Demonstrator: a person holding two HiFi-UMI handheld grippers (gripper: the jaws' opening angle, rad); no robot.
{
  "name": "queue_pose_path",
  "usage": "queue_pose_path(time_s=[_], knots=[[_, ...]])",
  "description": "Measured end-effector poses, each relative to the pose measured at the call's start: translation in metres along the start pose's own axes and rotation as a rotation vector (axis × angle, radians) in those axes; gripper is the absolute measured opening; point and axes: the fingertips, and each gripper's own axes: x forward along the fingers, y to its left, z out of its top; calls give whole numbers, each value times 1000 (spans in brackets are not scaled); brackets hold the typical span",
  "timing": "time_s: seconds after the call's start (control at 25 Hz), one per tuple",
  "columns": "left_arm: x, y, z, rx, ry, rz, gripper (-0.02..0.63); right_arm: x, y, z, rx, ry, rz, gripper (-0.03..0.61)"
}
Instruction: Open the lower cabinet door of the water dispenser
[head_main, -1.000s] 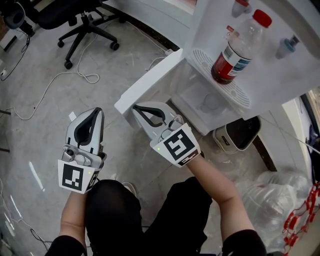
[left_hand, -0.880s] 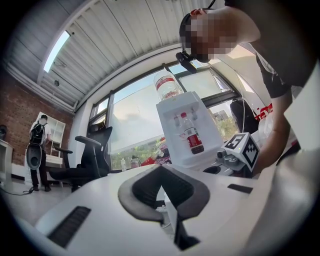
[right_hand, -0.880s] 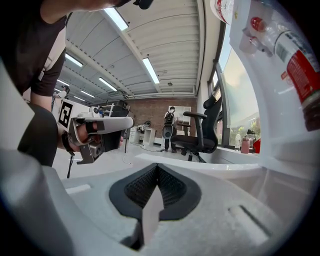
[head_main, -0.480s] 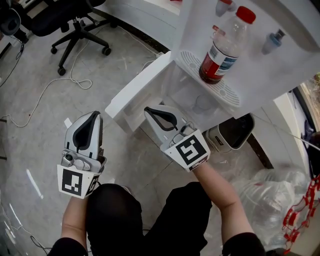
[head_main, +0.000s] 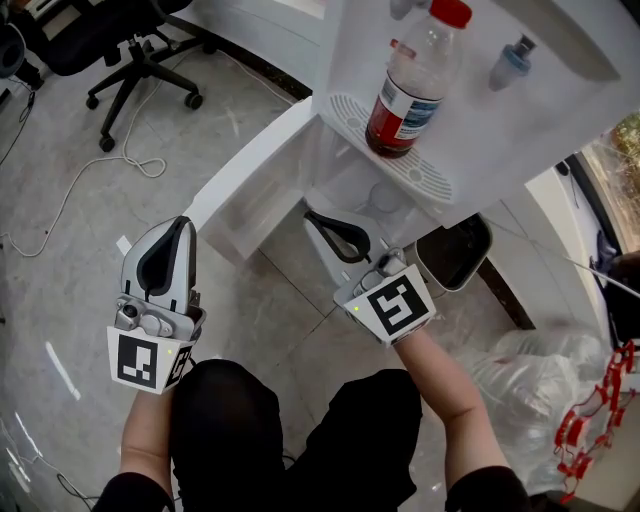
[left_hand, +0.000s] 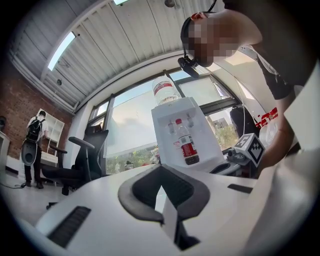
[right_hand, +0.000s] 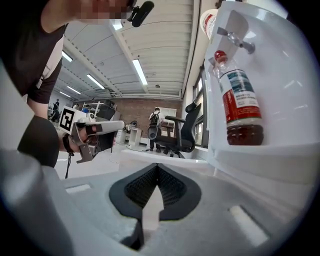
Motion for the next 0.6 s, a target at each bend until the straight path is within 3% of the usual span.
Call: queue_pose_path(time_s=[0.24,0.6], knots=[[31,-20,16,-35,49,-62,8,-13,-16,35,28,-29,-50,5],[70,-39,75,-135,116,-173,8,-28,-37,85,193,20,-179,5]])
